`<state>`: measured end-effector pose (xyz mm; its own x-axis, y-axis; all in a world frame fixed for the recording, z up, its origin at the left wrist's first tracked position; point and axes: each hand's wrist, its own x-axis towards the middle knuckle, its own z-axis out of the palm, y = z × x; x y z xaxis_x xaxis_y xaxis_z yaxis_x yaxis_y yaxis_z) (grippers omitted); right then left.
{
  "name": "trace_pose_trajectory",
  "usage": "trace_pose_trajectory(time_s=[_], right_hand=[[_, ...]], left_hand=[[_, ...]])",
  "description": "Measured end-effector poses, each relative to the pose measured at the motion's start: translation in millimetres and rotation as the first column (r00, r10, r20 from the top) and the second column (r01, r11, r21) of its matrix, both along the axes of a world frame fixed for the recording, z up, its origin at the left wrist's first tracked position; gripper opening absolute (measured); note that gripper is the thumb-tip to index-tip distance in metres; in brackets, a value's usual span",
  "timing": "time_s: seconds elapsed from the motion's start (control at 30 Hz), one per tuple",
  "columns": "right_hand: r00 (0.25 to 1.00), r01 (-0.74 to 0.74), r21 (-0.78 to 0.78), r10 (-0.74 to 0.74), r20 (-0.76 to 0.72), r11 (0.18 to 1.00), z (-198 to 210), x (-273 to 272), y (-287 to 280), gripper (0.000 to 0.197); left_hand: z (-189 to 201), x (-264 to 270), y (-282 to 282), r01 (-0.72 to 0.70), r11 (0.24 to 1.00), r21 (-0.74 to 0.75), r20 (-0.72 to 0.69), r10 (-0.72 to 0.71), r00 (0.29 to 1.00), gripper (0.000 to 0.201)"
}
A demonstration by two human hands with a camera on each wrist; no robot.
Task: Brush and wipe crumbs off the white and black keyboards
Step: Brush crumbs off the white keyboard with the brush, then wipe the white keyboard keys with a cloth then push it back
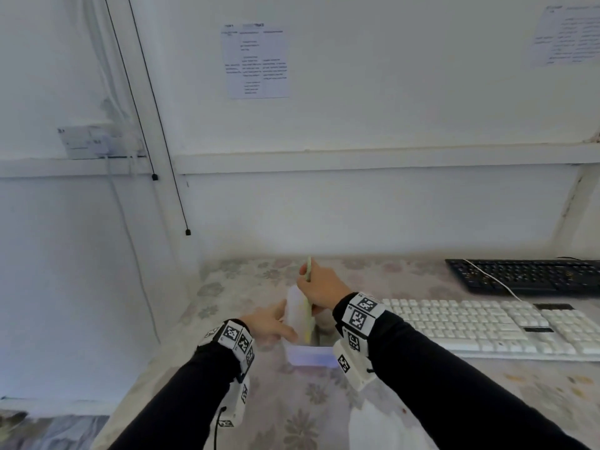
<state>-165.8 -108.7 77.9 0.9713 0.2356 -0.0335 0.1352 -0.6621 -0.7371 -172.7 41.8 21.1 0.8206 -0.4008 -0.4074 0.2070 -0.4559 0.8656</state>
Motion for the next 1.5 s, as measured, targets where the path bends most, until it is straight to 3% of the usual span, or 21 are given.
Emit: trace_pose_trajectory(time_s=[0.07, 0.17, 0.23, 0.3, 0.37, 0.43, 0.53, 0.67, 0.8, 0.9, 1.03, 1.17, 1.27, 1.33, 1.5], right_hand=[[1.0, 0.013, -0.146, -0.01, 0.025, 0.989, -6.7, 5.2, 7.9, 0.034], [0.998, 0.003, -0.186, -0.014, -0.056, 0.983, -12.6, 7.2, 18.8, 0.055], [0.989, -0.019, -0.169, -0.006, -0.149, 0.985, -15.0, 6.4, 23.4, 0.071], [0.977, -0.012, -0.121, -0.014, -0.211, 0.993, -15.9, 4.7, 26.8, 0.068], [0.973, 0.001, -0.129, -0.031, -0.231, 0.992, -16.5, 4.3, 27.8, 0.059], [0.984, -0.011, -0.266, -0.037, -0.175, 0.964, -17.3, 5.7, 25.3, 0.032], [0.996, 0.063, -0.473, -0.088, -0.031, 0.879, -20.8, 12.4, 15.3, 0.039], [0.998, 0.045, -0.687, -0.068, -0.007, 0.725, -26.3, 10.0, 12.0, 0.039], [1.0, 0.021, -0.76, -0.016, 0.014, 0.65, -28.5, 7.8, 13.4, 0.034], [0.998, -0.023, -0.79, -0.035, -0.056, 0.612, -39.4, 11.5, 9.6, 0.027], [0.986, -0.087, -0.742, -0.048, -0.159, 0.665, -50.4, 11.4, 13.9, 0.037], [0.995, -0.042, -0.632, -0.024, -0.096, 0.774, -43.1, 4.1, 18.8, 0.034], [0.987, -0.063, -0.568, -0.033, -0.157, 0.82, -48.0, 6.0, 20.2, 0.035], [0.978, -0.014, -0.511, -0.094, -0.184, 0.859, -47.1, 5.8, 23.3, 0.037], [0.962, 0.173, -0.403, -0.243, -0.128, 0.899, -42.6, 11.7, 16.5, 0.067]], left_hand=[[-2.2, -2.6, 2.6, 0.043, 0.997, 0.06, 0.017, -0.044, 0.999, 0.159], [-5.4, -5.8, 5.0, 0.075, 0.992, 0.098, 0.086, -0.084, 0.993, 0.158], [-8.4, -7.2, 6.0, 0.096, 0.991, 0.098, 0.112, -0.107, 0.988, 0.147], [-14.2, -5.1, 11.0, 0.124, 0.989, 0.083, 0.118, -0.133, 0.984, 0.127], [-19.5, -4.2, 14.2, 0.134, 0.989, 0.058, 0.132, -0.141, 0.981, 0.126], [-19.0, -5.5, 14.8, 0.15, 0.988, 0.028, 0.132, -0.152, 0.979, 0.14], [-15.5, -4.4, 14.8, 0.167, 0.986, -0.014, 0.128, -0.164, 0.978, 0.14], [-20.7, 0.7, 17.5, 0.131, 0.991, -0.004, 0.121, -0.129, 0.984, 0.156], [-14.2, -3.9, 16.2, 0.14, 0.989, 0.044, 0.126, -0.144, 0.981, 0.123], [-15.1, -6.4, 14.0, 0.095, 0.995, 0.037, 0.119, -0.099, 0.988, 0.094], [-16.6, -5.3, 13.7, 0.079, 0.996, 0.046, 0.123, -0.084, 0.989, 0.086], [-19.5, -3.7, 13.2, 0.084, 0.996, 0.04, 0.134, -0.088, 0.987, 0.085], [-21.1, -3.0, 12.5, 0.087, 0.996, 0.015, 0.128, -0.088, 0.988, 0.083], [-21.7, -2.5, 12.6, 0.076, 0.997, 0.012, 0.131, -0.077, 0.988, 0.083], [-22.1, -1.5, 12.9, 0.074, 0.997, 0.02, 0.099, -0.075, 0.992, 0.075]])
